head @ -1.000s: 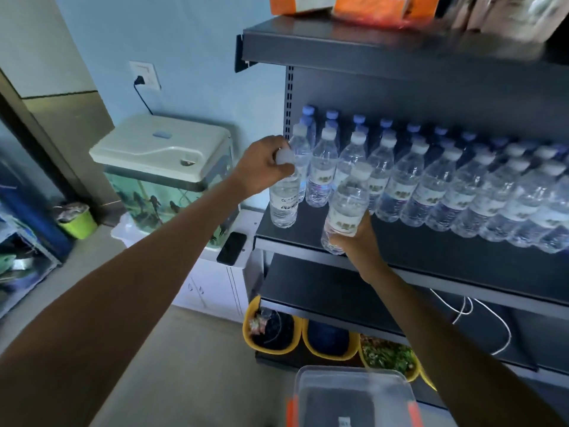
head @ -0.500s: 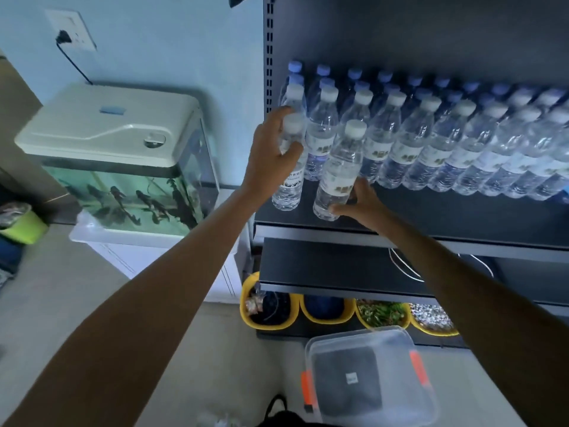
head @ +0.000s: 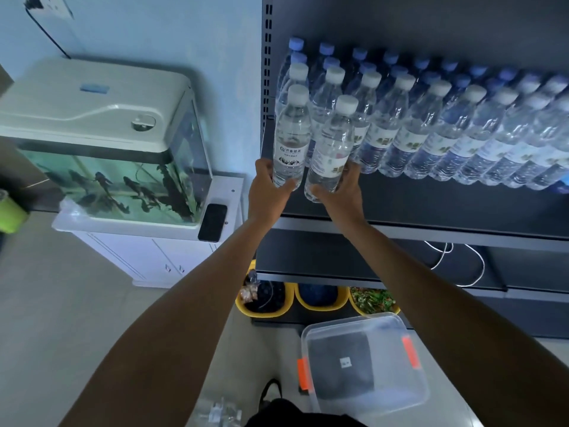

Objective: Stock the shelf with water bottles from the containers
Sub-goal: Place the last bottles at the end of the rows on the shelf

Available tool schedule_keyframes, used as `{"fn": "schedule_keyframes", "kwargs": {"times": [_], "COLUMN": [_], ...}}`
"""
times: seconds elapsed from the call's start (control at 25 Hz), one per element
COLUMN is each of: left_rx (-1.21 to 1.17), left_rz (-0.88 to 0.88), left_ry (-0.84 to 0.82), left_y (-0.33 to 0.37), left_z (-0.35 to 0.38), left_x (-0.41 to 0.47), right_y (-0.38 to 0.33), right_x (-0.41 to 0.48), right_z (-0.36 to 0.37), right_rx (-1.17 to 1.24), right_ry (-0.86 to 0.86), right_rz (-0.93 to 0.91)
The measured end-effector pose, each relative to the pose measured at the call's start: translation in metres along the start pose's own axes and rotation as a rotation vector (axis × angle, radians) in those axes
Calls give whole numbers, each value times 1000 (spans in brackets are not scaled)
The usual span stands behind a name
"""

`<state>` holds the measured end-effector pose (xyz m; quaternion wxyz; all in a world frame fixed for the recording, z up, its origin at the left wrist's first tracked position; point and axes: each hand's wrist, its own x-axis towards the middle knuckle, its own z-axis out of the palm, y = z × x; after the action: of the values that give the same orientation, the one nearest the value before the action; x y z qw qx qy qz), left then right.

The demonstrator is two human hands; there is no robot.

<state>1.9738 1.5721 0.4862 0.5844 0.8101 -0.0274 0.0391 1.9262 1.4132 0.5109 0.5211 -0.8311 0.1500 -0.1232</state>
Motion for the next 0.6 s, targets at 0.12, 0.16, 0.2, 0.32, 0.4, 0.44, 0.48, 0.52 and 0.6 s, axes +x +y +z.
{"fn": "schedule_keyframes", "kwargs": {"times": [0.12,0.16,0.2,0.32,0.4,0.44,0.48,0.52,0.6], "left_rx": [50,61,65,80,85,78,73,73,81], "left_rz": [13,17,25,51,61,61,55,52,48], "left_ry": [52,61,65,74,87,95,107,118,129], "left_y": [-2,-1,-1,-3,-2,-2,-2,-1,0], "left_z": [6,7,8,8,8,9,10,11,12], "left_x": [1,2,3,5,3,3,3,2,2], "right_y": [-4,-6,-4,4,10,12,12,11,11], "right_x": [7,8,12,14,15,17,19,22,27], "right_z": [7,9,12,23,29,32,32,33,31], "right_rx": [-14,-30,-45,-57,-101,-117,-120,-117,-125], "right_ry": [-4,2,14,60,95,104,107,108,102], "right_rz": [-20,-19,-23,-14,-13,-11,-1,9,15]}}
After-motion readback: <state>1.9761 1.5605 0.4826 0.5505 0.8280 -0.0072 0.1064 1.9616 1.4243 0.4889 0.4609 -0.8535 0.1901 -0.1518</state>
